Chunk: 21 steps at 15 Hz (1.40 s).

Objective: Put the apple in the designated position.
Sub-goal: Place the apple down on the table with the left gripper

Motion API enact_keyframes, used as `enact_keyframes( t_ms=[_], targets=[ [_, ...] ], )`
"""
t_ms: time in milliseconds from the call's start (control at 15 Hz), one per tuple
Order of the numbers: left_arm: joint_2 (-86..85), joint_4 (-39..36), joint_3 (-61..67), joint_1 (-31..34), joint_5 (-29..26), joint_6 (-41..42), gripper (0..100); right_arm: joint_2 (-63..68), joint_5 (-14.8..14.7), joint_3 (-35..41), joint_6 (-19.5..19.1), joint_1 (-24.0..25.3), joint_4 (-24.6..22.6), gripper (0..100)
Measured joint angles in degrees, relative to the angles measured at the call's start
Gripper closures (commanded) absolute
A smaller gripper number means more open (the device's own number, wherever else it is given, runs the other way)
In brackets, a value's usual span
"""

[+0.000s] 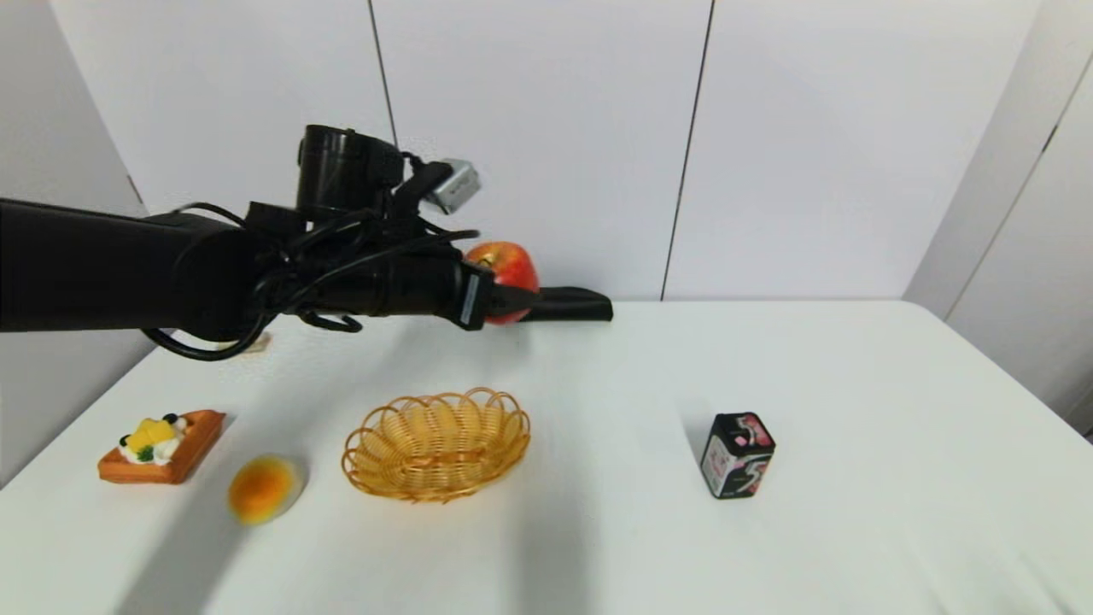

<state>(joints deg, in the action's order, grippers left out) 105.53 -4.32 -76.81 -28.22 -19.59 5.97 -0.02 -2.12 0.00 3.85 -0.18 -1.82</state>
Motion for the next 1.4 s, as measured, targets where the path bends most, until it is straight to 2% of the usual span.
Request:
enact_keyframes(
  t_ms=[200, 733, 1133, 1400],
  targets=[
    [-1.1, 4.6, -0.7, -7.7, -5.3, 2.1, 100, 0.0, 0.0, 0.0, 0.0, 0.0, 0.0, 0],
    [2.2, 6.3, -1.4, -22.7, -5.4, 2.5, 100, 0.0, 0.0, 0.0, 0.0, 0.0, 0.0, 0],
    [8.9, 6.3, -6.1, -28.6, -5.3, 2.7, 100, 0.0, 0.0, 0.0, 0.0, 0.0, 0.0, 0],
    [13.5, 6.4, -8.6, -30.3, -5.2, 2.7, 100, 0.0, 0.0, 0.0, 0.0, 0.0, 0.0, 0]
  ],
)
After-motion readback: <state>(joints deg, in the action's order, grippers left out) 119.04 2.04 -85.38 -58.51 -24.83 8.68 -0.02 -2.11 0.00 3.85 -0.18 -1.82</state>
